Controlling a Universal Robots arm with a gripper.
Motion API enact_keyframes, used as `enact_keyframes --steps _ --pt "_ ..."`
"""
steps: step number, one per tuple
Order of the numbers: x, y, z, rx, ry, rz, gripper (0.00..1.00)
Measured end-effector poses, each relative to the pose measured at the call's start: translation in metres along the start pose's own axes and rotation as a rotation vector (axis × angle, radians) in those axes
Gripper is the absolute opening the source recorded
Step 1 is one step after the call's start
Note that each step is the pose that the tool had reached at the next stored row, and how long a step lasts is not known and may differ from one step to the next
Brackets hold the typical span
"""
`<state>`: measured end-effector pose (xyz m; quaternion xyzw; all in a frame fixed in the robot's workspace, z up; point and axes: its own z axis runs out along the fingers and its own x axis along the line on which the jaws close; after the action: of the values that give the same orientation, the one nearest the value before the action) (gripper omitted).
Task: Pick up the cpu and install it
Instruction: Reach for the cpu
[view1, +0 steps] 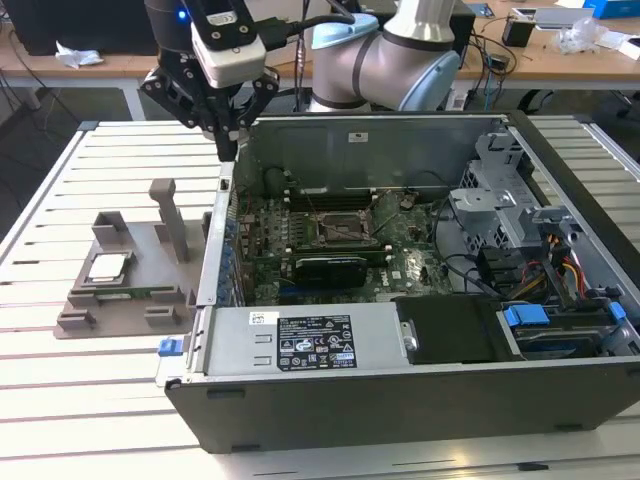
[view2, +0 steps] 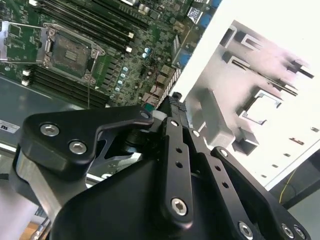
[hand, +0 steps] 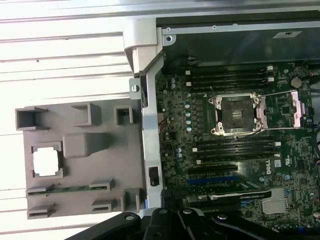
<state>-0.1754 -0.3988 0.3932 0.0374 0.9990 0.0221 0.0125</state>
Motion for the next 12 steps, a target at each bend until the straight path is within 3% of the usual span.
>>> enact_keyframes --steps 12 --pt "0.0118 -0.0009 -0.0003 0.0 0.0 0.0 0.11"
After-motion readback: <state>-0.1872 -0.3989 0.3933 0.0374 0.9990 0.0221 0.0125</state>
